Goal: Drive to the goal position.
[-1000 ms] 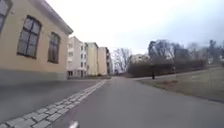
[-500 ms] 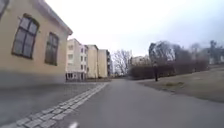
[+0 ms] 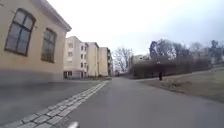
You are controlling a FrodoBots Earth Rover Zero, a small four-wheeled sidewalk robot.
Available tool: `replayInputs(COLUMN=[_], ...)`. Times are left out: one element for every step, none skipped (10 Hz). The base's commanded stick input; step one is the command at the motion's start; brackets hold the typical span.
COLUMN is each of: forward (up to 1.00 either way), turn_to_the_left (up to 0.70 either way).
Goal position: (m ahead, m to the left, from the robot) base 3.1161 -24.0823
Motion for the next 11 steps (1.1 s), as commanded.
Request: replayInputs(forward=[1.0, 1.0, 1.0, 1.0, 1.0, 1.0, 1.0, 1.0, 1.0, 1.0, 1.0], turn_to_the_left=[0.0, 0.0, 0.0, 0.0, -0.06, -0.37, -0.4, -0.4, -0.4, -0.4, -0.18])
